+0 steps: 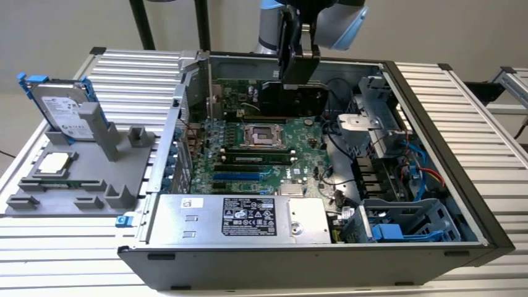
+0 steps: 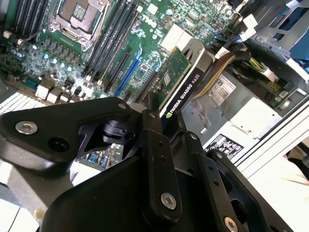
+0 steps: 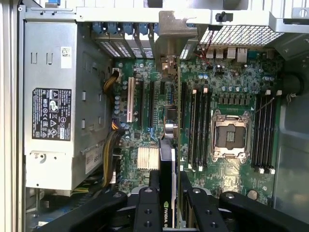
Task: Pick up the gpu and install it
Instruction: 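Insert the gpu into the slot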
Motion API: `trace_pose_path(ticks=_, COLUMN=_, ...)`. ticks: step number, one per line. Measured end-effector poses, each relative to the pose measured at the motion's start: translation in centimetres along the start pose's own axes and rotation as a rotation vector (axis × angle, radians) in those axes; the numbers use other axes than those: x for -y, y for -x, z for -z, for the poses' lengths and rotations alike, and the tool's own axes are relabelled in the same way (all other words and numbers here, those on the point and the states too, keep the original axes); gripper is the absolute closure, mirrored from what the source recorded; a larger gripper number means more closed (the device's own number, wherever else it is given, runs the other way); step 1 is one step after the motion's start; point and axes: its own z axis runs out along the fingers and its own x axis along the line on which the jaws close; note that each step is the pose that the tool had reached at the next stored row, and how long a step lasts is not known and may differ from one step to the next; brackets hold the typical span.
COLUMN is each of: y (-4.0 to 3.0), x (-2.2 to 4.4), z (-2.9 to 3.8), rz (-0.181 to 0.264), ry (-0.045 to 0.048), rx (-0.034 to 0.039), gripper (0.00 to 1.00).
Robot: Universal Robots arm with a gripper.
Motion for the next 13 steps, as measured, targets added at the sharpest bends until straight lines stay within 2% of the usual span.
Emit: trace_pose_path(ticks=13, y=0.04, x=-0.09, z=-0.51, rz=0.000, ry=0.0000, rx=-0.0001, gripper=1.00)
